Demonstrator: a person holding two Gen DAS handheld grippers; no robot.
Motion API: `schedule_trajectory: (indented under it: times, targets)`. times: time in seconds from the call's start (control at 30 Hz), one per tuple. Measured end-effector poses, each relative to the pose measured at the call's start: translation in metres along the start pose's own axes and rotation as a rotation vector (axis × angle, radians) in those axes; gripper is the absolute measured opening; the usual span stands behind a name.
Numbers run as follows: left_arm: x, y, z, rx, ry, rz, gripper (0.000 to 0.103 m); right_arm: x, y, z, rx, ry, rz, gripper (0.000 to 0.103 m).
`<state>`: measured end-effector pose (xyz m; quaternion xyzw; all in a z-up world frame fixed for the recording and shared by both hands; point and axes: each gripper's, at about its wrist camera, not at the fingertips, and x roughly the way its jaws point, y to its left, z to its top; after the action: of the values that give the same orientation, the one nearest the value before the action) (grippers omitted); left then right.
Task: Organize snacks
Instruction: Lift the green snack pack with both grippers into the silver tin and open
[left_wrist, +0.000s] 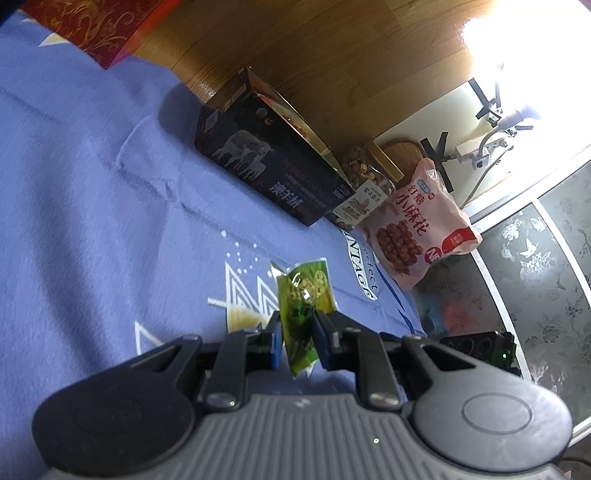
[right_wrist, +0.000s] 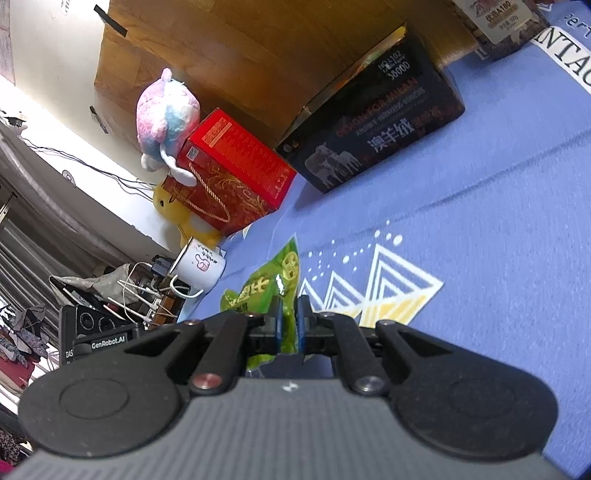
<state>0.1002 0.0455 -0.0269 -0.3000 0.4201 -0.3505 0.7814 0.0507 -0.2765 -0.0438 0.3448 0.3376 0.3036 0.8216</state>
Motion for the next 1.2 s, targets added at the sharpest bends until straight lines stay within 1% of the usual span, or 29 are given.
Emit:
schedule_trajectory:
  times: [0.1,0.2,0.37,0.53,0.63,0.73,0.8,0.87,0.9,0.97,1.0,1.03,1.07,1.13,1.2]
  targets:
    - [0.004,-0.004,0.008,0.015,0.002,0.005,0.017,0.001,0.0,0.007,-0.008,-0.004,-0.002,0.011]
    - [0.01,-0.011,0.022,0.047,0.001,0.012,0.017,0.003,0.001,0.018,-0.021,-0.015,-0.003,0.011]
    - [0.024,-0.031,0.063,0.12,-0.014,0.018,0.018,0.008,0.004,0.048,-0.061,-0.066,-0.005,0.011]
    - [0.051,-0.061,0.114,0.231,-0.051,0.039,0.018,0.015,0.005,0.098,-0.123,-0.148,-0.024,0.011]
    - [0.077,-0.071,0.143,0.255,-0.057,0.055,0.018,0.022,0.004,0.128,-0.171,-0.187,-0.06,0.011]
    - [0.105,-0.076,0.165,0.286,-0.054,0.081,0.018,0.032,-0.005,0.154,-0.195,-0.206,-0.11,0.011]
    - [0.124,-0.076,0.174,0.301,-0.045,0.109,0.018,0.041,-0.01,0.165,-0.234,-0.217,-0.155,0.011]
    - [0.144,-0.071,0.179,0.308,-0.033,0.16,0.021,0.05,-0.013,0.17,-0.289,-0.215,-0.221,0.012]
    - [0.152,-0.068,0.18,0.313,-0.027,0.192,0.026,0.057,-0.013,0.171,-0.329,-0.21,-0.265,0.014]
    - [0.164,-0.065,0.178,0.338,-0.022,0.269,0.028,0.068,-0.011,0.165,-0.431,-0.214,-0.361,0.016]
    - [0.165,-0.066,0.177,0.358,-0.035,0.297,0.031,0.072,-0.009,0.161,-0.477,-0.224,-0.401,0.024]
    - [0.162,-0.069,0.174,0.381,-0.057,0.332,0.035,0.072,-0.008,0.157,-0.511,-0.246,-0.424,0.039]
    - [0.159,-0.071,0.172,0.395,-0.077,0.364,0.046,0.069,-0.007,0.153,-0.521,-0.272,-0.423,0.045]
    - [0.15,-0.074,0.168,0.41,-0.109,0.405,0.047,0.059,-0.005,0.147,-0.519,-0.333,-0.417,0.047]
    - [0.142,-0.077,0.165,0.414,-0.12,0.409,0.047,0.05,-0.002,0.142,-0.505,-0.362,-0.41,0.047]
